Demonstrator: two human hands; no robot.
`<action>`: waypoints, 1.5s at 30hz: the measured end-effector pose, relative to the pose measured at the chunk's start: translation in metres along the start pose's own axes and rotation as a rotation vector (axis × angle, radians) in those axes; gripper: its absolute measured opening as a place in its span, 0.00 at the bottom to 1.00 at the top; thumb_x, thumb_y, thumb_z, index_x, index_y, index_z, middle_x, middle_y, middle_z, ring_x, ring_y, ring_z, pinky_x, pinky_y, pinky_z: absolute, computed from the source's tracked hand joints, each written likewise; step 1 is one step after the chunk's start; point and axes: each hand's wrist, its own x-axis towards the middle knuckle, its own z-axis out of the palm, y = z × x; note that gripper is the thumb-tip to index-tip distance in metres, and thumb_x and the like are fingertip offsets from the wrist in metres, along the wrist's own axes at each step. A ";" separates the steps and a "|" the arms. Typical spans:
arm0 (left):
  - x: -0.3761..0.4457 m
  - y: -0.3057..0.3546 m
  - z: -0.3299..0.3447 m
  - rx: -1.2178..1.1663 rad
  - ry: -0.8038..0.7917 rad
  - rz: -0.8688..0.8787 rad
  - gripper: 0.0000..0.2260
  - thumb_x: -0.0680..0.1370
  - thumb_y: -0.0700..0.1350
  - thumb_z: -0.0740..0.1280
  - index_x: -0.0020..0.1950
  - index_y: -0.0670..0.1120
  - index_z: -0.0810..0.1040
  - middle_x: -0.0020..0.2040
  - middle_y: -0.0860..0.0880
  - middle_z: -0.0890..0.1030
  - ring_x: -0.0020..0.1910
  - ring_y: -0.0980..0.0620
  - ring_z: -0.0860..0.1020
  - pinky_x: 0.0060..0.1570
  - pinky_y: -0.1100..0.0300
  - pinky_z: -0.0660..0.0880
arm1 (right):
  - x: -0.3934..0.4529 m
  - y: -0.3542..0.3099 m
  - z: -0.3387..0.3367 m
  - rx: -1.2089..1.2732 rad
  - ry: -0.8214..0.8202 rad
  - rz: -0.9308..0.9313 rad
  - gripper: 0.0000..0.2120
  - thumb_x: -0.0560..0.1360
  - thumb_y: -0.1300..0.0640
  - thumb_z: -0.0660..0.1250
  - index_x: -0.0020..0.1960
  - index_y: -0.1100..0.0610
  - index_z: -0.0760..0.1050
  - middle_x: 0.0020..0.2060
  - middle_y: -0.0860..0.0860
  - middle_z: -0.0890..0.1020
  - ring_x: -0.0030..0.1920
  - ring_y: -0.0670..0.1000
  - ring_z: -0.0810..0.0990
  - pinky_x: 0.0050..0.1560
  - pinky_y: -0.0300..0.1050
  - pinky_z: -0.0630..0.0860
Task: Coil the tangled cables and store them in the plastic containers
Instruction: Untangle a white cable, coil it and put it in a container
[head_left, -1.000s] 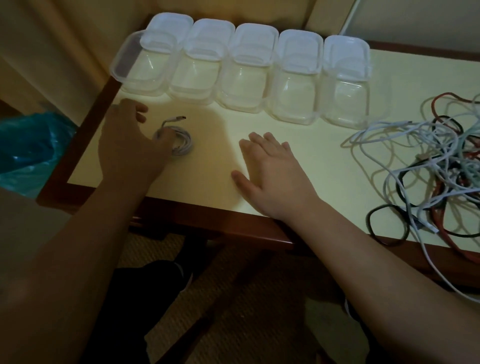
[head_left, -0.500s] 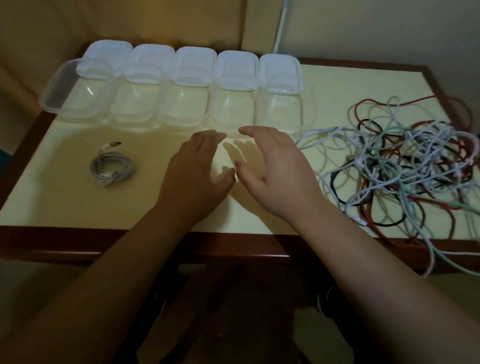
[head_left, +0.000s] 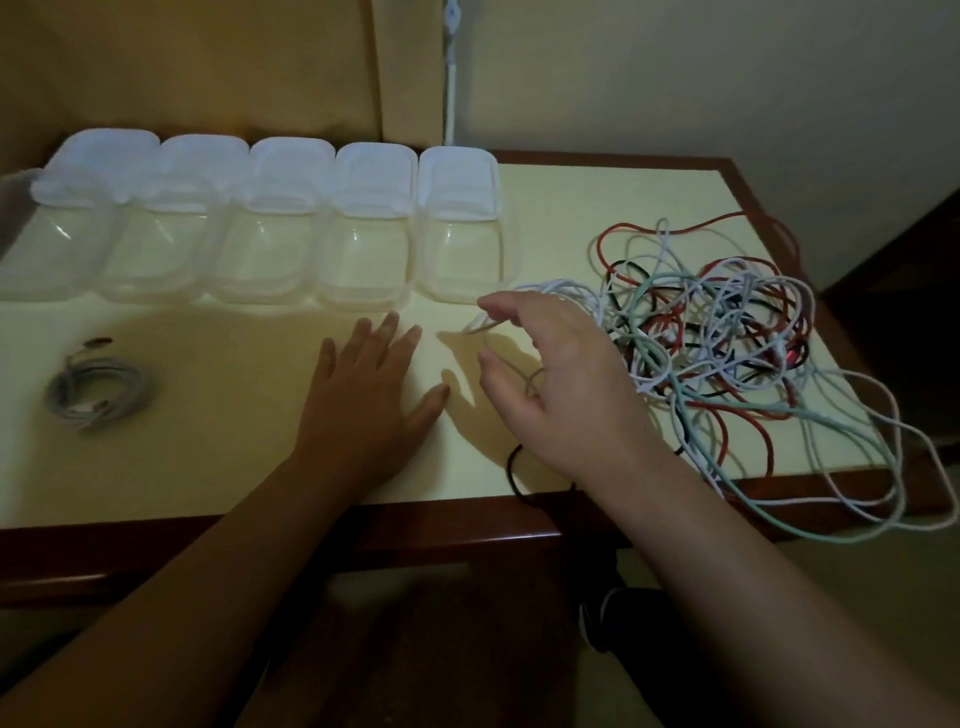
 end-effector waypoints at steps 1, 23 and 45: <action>0.000 0.000 -0.001 0.003 -0.003 -0.001 0.38 0.76 0.70 0.46 0.82 0.52 0.60 0.83 0.48 0.57 0.82 0.45 0.54 0.79 0.40 0.50 | -0.001 0.000 -0.002 0.023 -0.005 0.013 0.18 0.79 0.55 0.69 0.69 0.56 0.77 0.57 0.49 0.83 0.59 0.49 0.79 0.60 0.41 0.75; -0.073 -0.194 -0.116 -0.148 0.769 -0.114 0.10 0.79 0.40 0.68 0.59 0.38 0.81 0.55 0.42 0.83 0.56 0.45 0.80 0.58 0.58 0.74 | 0.076 -0.153 0.198 -0.016 -0.401 -0.341 0.23 0.76 0.49 0.70 0.69 0.53 0.75 0.63 0.52 0.76 0.58 0.56 0.78 0.45 0.55 0.81; -0.066 -0.274 -0.093 0.121 0.125 -0.653 0.31 0.83 0.65 0.49 0.83 0.53 0.54 0.84 0.48 0.53 0.83 0.41 0.49 0.79 0.37 0.44 | 0.235 -0.217 0.266 -0.256 -0.282 -0.349 0.13 0.81 0.48 0.68 0.39 0.51 0.74 0.37 0.47 0.74 0.42 0.52 0.73 0.40 0.45 0.64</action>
